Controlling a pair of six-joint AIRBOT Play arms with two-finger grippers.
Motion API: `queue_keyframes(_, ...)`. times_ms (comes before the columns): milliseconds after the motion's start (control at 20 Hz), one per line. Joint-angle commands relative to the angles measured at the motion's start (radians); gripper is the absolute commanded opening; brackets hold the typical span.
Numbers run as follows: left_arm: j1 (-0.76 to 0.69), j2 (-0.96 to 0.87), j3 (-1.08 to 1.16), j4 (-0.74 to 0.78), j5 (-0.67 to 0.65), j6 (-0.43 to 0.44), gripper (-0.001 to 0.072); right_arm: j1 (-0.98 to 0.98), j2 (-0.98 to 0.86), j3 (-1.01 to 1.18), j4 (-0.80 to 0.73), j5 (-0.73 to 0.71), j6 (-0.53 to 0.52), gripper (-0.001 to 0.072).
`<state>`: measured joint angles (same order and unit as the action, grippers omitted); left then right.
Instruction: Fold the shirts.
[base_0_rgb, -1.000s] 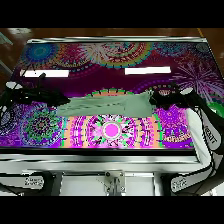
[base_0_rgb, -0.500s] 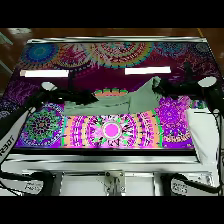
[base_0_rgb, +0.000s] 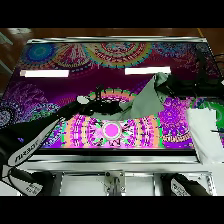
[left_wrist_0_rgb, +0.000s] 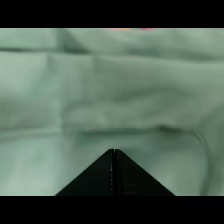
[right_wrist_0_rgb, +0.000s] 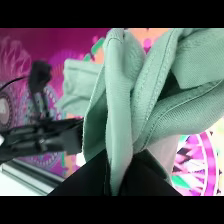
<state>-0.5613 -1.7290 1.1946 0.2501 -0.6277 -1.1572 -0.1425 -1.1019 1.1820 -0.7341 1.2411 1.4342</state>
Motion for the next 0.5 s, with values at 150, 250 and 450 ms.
queue_keyframes(150,-0.121,-0.089,0.008,-0.219,0.092,0.0,0.0048,0.001,0.097,0.001,-0.016,0.057,0.034,0.0053)
queue_keyframes(250,-0.125,-0.105,0.021,-0.22,0.041,0.005,0.0047,0.001,0.097,0.001,-0.016,0.037,0.045,0.0053)
queue_keyframes(450,-0.051,-0.065,0.02,-0.212,0.015,0.09,0.0044,0.041,0.093,0.001,-0.015,-0.064,0.077,0.0053)
